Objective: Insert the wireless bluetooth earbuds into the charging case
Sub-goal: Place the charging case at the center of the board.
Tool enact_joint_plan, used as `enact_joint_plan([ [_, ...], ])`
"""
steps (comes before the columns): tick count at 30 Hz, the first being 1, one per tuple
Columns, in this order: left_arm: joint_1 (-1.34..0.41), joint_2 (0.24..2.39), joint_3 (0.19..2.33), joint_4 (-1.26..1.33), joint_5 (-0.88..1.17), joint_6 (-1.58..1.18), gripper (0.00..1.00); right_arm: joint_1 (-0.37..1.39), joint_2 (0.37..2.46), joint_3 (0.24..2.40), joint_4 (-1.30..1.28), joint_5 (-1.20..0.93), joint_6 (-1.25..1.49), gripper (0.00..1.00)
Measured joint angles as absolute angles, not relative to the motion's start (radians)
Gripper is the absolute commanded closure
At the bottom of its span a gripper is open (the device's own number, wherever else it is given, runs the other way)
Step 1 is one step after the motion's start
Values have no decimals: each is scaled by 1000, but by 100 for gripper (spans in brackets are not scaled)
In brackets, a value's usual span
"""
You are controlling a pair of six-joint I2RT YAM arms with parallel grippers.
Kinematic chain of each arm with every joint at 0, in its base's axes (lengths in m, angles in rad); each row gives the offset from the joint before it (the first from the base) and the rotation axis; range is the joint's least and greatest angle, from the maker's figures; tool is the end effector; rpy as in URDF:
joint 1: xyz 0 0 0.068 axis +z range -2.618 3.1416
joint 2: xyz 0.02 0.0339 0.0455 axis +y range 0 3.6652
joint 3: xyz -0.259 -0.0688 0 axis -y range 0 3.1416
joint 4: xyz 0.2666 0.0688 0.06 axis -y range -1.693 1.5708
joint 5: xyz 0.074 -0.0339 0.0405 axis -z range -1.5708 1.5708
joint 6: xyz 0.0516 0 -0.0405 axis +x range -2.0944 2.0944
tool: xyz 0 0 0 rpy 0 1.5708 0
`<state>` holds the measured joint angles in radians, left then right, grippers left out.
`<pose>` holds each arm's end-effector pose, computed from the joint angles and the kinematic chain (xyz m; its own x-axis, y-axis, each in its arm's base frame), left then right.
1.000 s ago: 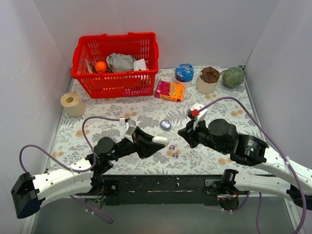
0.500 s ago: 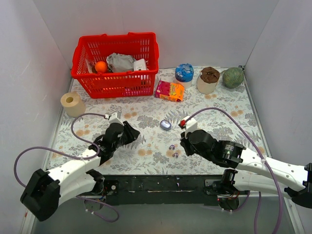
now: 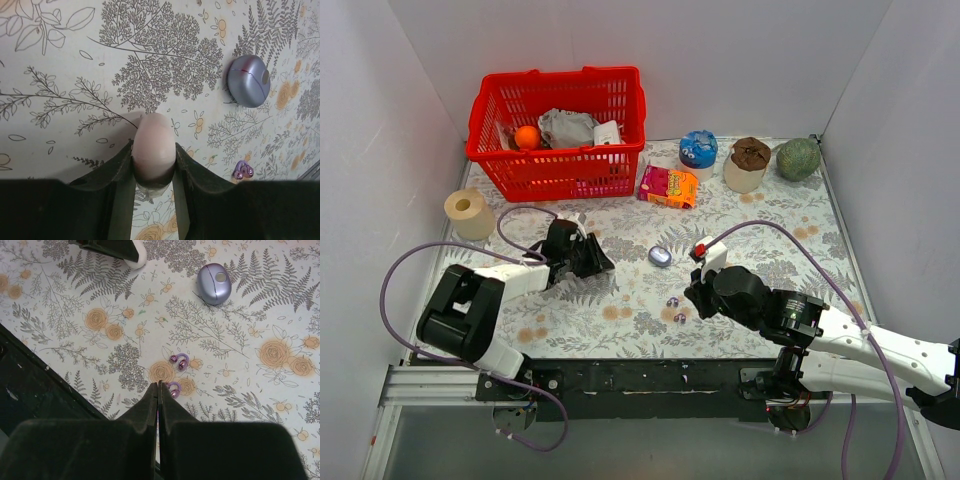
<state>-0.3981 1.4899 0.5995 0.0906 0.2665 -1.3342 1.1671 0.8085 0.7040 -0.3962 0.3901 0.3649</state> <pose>0.2710 -0.1287 0.1134 -0.6830 -0.7301 0.0203 -0.5154 0.4621 -0.7217 0.1042 0.1940 0.2743 -0.4329 -0.1733 -0.8846 -0.6048 0.7835 0.1425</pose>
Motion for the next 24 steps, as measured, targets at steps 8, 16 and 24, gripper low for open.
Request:
enact_joint_plan([
  [8, -337, 1549, 638, 60, 335, -1275, 52, 1167, 809, 700, -386, 390, 363, 96],
  [16, -295, 1480, 629, -21, 303, -1275, 29, 1167, 809, 683, -386, 394, 363, 96],
  [24, -289, 1253, 683, -237, 96, -1420, 2, 1167, 799, 683, -386, 416, 360, 95],
])
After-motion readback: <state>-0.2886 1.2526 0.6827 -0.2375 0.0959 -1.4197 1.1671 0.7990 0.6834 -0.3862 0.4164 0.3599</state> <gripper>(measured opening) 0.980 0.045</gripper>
